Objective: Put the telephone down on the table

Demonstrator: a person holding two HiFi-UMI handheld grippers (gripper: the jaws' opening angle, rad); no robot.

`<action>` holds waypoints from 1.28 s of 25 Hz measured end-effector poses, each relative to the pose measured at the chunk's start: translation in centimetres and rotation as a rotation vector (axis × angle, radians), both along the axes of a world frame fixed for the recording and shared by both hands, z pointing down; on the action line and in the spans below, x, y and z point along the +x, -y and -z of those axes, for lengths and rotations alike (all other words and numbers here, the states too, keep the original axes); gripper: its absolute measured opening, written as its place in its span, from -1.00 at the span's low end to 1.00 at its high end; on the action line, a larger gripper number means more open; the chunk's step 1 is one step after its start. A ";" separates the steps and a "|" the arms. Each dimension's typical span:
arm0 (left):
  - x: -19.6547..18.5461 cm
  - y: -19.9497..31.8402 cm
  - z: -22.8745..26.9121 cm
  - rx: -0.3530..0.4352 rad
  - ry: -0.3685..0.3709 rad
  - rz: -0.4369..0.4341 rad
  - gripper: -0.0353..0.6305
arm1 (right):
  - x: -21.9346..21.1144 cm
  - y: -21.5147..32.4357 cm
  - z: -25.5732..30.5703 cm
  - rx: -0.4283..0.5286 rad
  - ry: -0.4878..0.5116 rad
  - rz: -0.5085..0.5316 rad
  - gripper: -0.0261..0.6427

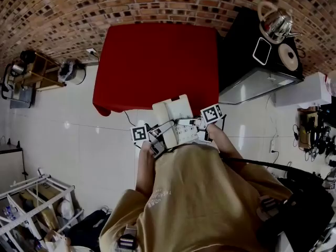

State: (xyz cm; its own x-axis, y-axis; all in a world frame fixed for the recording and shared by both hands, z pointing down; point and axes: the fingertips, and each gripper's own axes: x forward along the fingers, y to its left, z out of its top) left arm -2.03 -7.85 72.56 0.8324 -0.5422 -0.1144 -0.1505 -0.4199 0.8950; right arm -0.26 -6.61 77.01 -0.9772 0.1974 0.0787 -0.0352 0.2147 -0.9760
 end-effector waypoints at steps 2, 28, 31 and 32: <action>-2.4 2.7 1.8 0.032 -0.006 -0.043 0.47 | -2.5 2.6 0.7 0.011 0.004 -0.045 -0.19; -10.2 30.3 -13.1 -0.303 0.090 -0.156 0.82 | -12.2 30.1 -11.6 0.030 -0.231 -0.177 0.04; -11.0 32.8 -15.0 -0.324 0.159 -0.116 0.88 | -12.8 32.3 -13.3 0.037 -0.288 -0.166 0.07; -11.3 33.4 -15.6 -0.330 0.192 -0.101 0.88 | -12.8 32.7 -13.8 0.032 -0.304 -0.170 0.08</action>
